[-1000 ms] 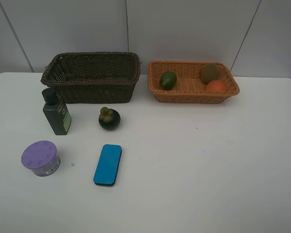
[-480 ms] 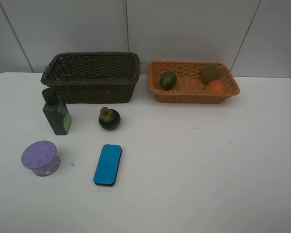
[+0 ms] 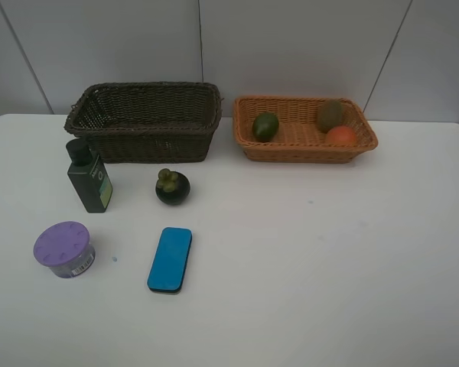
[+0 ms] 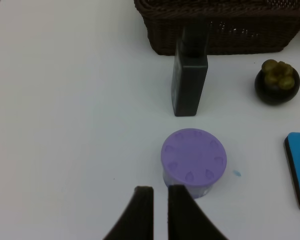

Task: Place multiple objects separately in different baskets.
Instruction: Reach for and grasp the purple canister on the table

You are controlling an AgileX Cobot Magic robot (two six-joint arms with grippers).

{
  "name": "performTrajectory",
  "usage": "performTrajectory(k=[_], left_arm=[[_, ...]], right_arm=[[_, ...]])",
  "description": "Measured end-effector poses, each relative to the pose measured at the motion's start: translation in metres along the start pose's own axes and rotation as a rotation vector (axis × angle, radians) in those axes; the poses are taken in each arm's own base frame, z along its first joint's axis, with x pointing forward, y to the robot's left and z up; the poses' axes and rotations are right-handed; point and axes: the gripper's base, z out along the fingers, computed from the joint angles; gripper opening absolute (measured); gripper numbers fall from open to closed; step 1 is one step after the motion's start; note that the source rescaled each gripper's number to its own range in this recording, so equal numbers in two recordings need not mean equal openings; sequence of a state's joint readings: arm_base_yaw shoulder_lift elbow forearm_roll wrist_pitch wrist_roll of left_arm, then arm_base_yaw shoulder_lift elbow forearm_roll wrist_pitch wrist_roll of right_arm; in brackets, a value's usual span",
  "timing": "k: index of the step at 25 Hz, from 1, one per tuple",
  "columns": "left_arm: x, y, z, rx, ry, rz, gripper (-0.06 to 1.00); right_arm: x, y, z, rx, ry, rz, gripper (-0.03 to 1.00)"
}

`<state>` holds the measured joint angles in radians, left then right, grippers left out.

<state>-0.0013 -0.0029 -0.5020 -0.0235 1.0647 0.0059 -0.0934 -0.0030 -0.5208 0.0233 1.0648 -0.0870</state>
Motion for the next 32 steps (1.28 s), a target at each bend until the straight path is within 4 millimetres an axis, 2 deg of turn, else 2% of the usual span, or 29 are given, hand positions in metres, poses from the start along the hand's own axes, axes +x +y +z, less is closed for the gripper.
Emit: performTrajectory(k=[32], left_arm=[[0.0000, 0.0002, 0.0000, -0.002, 0.000, 0.001, 0.00]], right_arm=[[0.0000, -0.0001, 0.0000, 0.001, 0.000, 0.000, 1.00]])
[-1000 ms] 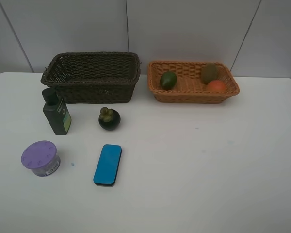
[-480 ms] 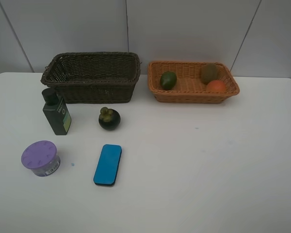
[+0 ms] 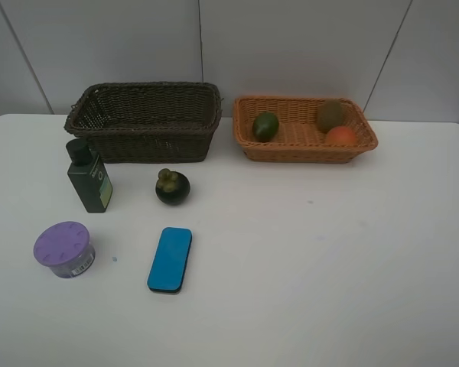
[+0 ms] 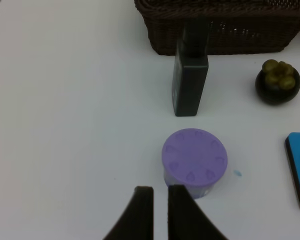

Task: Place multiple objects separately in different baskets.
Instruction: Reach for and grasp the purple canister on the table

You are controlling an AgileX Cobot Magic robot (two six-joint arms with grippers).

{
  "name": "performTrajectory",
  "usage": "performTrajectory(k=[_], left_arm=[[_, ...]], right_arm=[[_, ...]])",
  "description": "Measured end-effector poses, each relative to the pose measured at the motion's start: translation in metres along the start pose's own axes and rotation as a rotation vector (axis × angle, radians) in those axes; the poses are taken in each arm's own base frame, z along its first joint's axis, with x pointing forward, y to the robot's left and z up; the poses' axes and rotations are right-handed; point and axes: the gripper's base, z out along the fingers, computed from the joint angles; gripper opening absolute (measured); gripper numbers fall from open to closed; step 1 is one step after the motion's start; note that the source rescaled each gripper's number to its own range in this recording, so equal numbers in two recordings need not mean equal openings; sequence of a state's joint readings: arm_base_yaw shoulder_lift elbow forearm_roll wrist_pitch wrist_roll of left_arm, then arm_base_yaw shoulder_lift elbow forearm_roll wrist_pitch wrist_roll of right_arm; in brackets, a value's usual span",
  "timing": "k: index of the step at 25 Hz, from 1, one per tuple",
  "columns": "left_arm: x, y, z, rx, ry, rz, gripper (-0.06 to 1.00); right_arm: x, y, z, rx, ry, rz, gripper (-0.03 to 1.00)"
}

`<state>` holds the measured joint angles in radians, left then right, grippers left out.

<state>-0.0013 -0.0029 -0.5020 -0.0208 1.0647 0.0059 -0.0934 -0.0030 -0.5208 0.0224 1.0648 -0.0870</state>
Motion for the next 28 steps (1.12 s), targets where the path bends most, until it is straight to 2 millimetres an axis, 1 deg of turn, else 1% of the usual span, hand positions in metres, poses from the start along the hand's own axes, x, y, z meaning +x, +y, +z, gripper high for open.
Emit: performTrajectory(k=[18, 20, 21, 23, 24, 25, 26, 27, 28], left_arm=[[0.0000, 0.0017, 0.0000, -0.018, 0.000, 0.010, 0.00], [0.0000, 0.0017, 0.0000, -0.018, 0.000, 0.016, 0.03], [0.0000, 0.0017, 0.0000, -0.018, 0.000, 0.023, 0.07], [0.0000, 0.0017, 0.0000, -0.018, 0.000, 0.038, 0.24], [0.0000, 0.0012, 0.0000, -0.013, 0.000, 0.042, 0.39], [0.0000, 0.0012, 0.0000, -0.013, 0.000, 0.044, 0.56], [0.0000, 0.0012, 0.0000, -0.013, 0.000, 0.046, 0.69], [-0.0001, 0.0012, 0.0000, -0.013, -0.001, 0.047, 0.82], [-0.0001, 0.0012, 0.0000, -0.013, -0.001, 0.048, 0.89]], right_arm=[[0.0000, 0.0001, 0.0000, -0.001, 0.000, 0.000, 1.00], [0.0000, 0.0001, 0.0000, -0.001, 0.000, 0.000, 1.00], [0.0000, 0.0001, 0.0000, -0.001, 0.000, 0.000, 1.00], [0.0000, 0.0001, 0.0000, -0.001, 0.000, 0.000, 1.00], [0.0000, 0.0001, 0.0000, -0.001, 0.000, 0.000, 1.00], [0.0000, 0.0001, 0.0000, -0.001, 0.000, 0.000, 1.00], [0.0000, 0.0001, 0.0000, -0.001, 0.000, 0.000, 1.00], [0.0000, 0.0001, 0.0000, -0.001, 0.000, 0.000, 1.00], [0.0000, 0.0001, 0.0000, -0.001, 0.000, 0.000, 1.00]])
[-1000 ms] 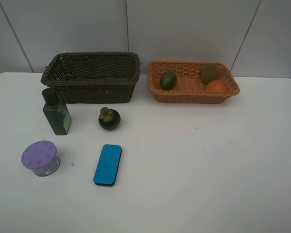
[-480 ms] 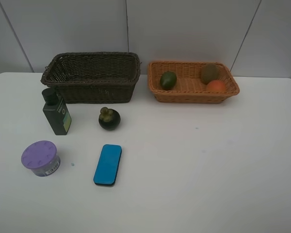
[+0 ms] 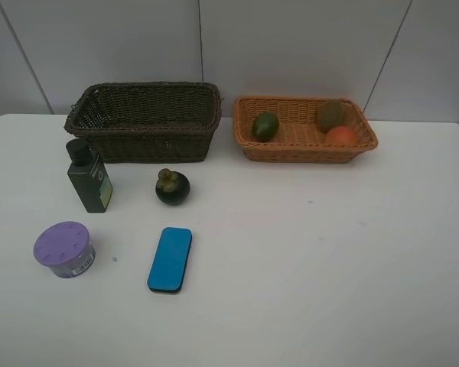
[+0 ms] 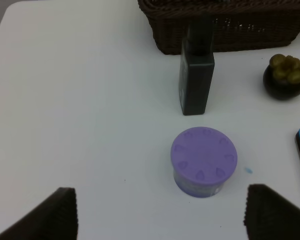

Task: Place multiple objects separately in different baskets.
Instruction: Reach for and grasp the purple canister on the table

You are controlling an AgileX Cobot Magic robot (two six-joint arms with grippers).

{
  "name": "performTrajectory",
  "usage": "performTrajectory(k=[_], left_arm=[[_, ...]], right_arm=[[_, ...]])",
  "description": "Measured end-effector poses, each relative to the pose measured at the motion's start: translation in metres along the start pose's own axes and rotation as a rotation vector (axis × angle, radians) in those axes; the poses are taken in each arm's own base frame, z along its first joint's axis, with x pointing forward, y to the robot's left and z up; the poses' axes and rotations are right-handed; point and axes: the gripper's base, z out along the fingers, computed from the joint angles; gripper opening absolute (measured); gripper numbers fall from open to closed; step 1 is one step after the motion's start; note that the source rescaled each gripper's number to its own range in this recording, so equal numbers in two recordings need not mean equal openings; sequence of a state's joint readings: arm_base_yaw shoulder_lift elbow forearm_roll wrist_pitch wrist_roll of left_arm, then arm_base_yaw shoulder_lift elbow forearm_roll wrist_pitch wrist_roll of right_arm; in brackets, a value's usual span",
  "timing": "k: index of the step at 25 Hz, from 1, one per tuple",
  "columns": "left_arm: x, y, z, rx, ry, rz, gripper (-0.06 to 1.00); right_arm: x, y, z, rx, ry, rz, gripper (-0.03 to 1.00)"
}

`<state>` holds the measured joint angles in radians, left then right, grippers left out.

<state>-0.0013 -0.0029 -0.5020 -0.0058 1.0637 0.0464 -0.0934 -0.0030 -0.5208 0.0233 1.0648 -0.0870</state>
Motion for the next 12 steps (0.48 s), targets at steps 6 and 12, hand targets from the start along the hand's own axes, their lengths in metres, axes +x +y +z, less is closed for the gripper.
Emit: performTrajectory(k=[6, 12], left_arm=[[-0.0003, -0.0018, 0.0000, 0.019, -0.003, -0.011, 0.98], [-0.0006, -0.0029, 0.0000, 0.032, -0.007, -0.015, 0.98]], right_arm=[[0.0000, -0.0001, 0.0000, 0.001, 0.000, 0.000, 1.00], [0.0000, -0.0001, 0.0000, 0.001, 0.000, 0.000, 1.00]])
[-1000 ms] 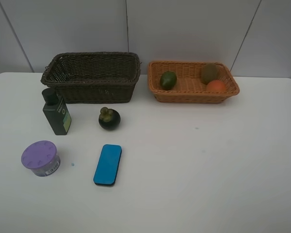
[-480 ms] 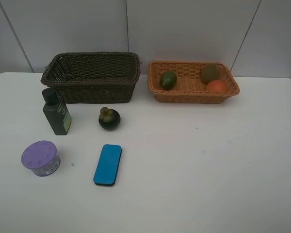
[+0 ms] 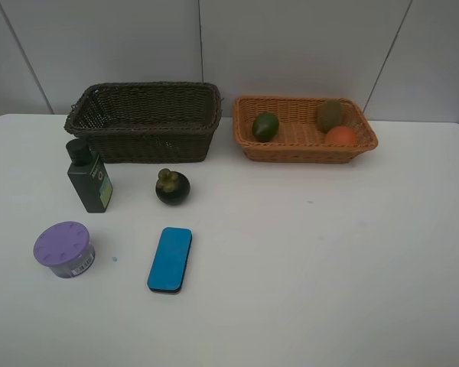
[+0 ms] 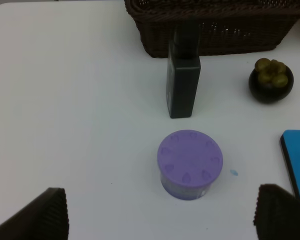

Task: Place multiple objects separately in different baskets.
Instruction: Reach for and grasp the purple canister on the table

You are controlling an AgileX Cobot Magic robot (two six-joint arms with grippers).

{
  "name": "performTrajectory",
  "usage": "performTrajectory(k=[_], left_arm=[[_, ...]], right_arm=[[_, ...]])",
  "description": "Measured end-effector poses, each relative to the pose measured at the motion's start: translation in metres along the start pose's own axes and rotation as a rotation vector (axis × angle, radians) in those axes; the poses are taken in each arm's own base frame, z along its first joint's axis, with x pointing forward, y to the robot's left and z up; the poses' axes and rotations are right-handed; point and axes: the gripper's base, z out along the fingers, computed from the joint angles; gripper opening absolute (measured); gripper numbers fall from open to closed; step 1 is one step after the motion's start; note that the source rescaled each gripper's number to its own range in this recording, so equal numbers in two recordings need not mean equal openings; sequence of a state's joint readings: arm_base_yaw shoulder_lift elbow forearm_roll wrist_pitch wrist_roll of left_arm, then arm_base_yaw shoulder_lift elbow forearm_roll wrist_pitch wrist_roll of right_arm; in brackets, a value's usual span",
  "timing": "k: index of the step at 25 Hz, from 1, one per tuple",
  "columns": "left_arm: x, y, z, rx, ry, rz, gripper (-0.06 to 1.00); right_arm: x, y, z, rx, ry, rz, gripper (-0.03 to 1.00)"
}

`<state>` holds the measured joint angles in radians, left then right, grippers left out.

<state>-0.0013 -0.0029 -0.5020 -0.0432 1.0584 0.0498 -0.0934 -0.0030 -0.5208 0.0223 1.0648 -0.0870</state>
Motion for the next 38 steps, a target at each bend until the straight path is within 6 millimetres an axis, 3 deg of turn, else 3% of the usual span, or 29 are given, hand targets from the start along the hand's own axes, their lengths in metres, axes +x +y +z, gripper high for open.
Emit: performTrajectory(k=[10, 15, 19, 25, 33, 38], left_arm=[[-0.001, 0.003, -0.001, -0.031, -0.005, 0.045, 0.98], [-0.015, 0.003, -0.007, -0.040, -0.138, 0.074, 0.98], [-0.027, 0.004, 0.000, -0.042, -0.162, 0.080, 0.98], [-0.055, 0.005, 0.038, -0.025, -0.044, 0.073, 0.98], [-0.109, 0.008, 0.088, -0.018, 0.062, 0.068, 0.98], [-0.124, 0.008, 0.123, 0.009, 0.147, 0.033, 0.98]], right_arm=[[0.000, 0.000, 0.000, 0.000, 0.000, 0.000, 1.00], [0.000, 0.000, 0.000, -0.001, 0.000, 0.000, 1.00], [0.000, 0.000, 0.000, -0.001, 0.000, 0.000, 1.00], [0.000, 0.000, 0.000, -0.001, 0.000, 0.000, 1.00], [0.000, 0.000, 0.000, -0.001, 0.000, 0.000, 1.00], [0.000, 0.000, 0.000, -0.001, 0.000, 0.000, 1.00]])
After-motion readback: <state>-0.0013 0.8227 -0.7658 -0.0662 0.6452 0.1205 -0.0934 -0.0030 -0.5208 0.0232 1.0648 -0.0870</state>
